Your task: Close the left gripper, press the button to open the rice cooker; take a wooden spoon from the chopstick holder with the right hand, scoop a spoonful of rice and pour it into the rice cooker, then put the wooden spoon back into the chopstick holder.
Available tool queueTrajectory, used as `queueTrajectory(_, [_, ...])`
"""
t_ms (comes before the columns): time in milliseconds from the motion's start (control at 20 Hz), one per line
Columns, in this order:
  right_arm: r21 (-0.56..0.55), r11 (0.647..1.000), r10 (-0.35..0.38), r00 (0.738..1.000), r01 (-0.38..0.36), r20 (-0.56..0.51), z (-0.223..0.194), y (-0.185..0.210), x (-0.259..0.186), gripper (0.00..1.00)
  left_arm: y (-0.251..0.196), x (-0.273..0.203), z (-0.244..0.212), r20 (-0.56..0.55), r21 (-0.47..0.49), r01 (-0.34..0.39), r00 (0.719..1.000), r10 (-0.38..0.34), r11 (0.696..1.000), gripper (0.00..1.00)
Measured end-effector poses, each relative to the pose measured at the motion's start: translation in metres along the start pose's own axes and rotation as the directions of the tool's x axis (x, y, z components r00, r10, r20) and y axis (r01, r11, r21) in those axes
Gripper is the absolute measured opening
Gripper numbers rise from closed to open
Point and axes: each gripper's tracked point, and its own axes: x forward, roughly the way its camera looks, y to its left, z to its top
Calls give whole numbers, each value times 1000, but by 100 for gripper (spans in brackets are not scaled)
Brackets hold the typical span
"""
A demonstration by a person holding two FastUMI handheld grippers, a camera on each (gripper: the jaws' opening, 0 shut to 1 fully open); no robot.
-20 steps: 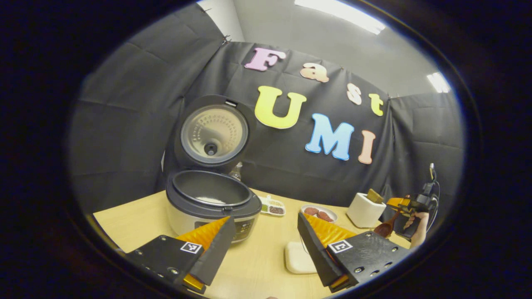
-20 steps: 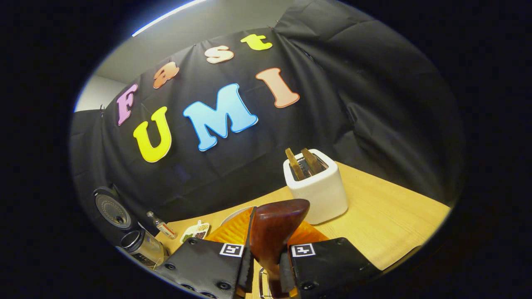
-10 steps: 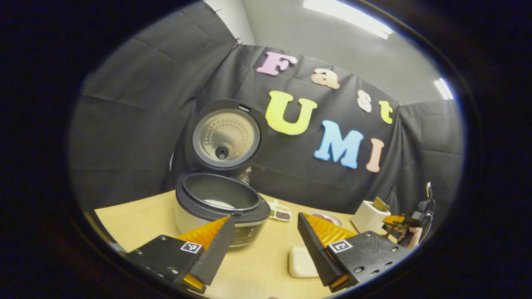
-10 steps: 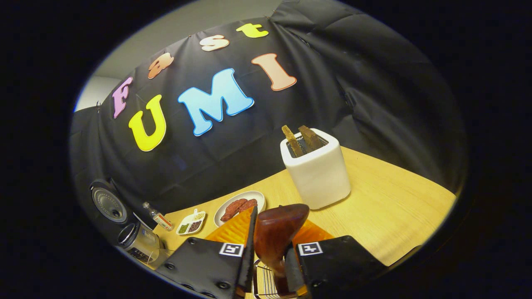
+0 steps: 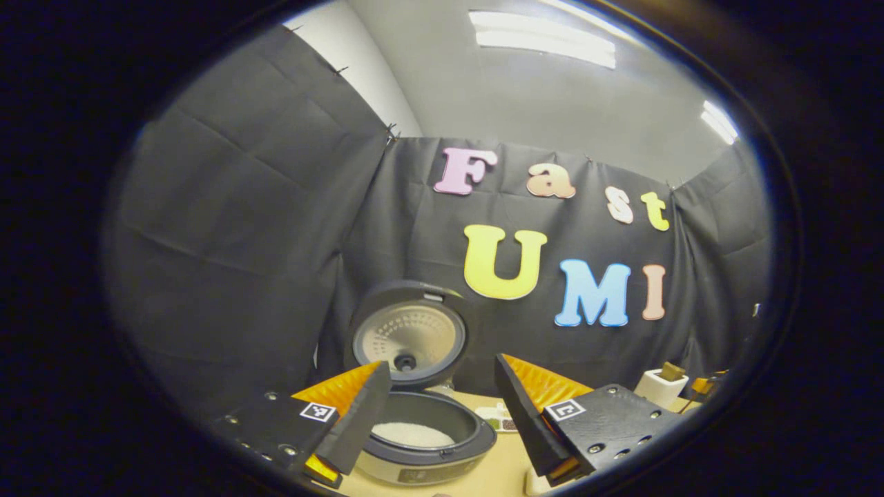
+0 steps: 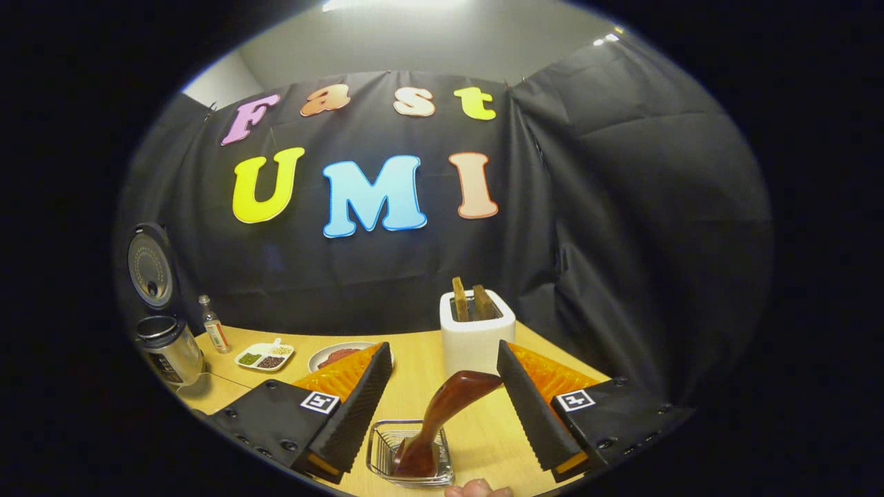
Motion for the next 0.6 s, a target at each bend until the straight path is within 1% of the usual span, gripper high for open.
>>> queueTrajectory(100, [4,1000,13,1000,-13,28,8,3,-21,98,4,36,26,35,50,-4,999,2,999,93])
queueTrajectory(150, [14,1000,23,999,-23,37,11,6,-30,98,9,55,34,40,82,-22,999,19,996,92])
queueTrajectory(200, [17,999,39,998,-39,40,10,9,-38,98,16,72,41,50,114,-46,998,41,992,94])
queueTrajectory(250, [19,999,50,998,-51,45,9,11,-44,98,18,87,48,69,147,-64,996,55,987,92])
queueTrajectory(350, [19,999,50,997,-51,59,8,8,-57,98,19,117,55,76,201,-79,995,65,976,92])
queueTrajectory(450, [7,999,33,997,-33,73,8,3,-68,98,10,147,56,59,199,-61,997,51,978,93])
queueTrajectory(600, [-9,1000,9,996,-9,94,8,-2,-83,98,5,193,48,-8,182,-9,1000,11,983,93])
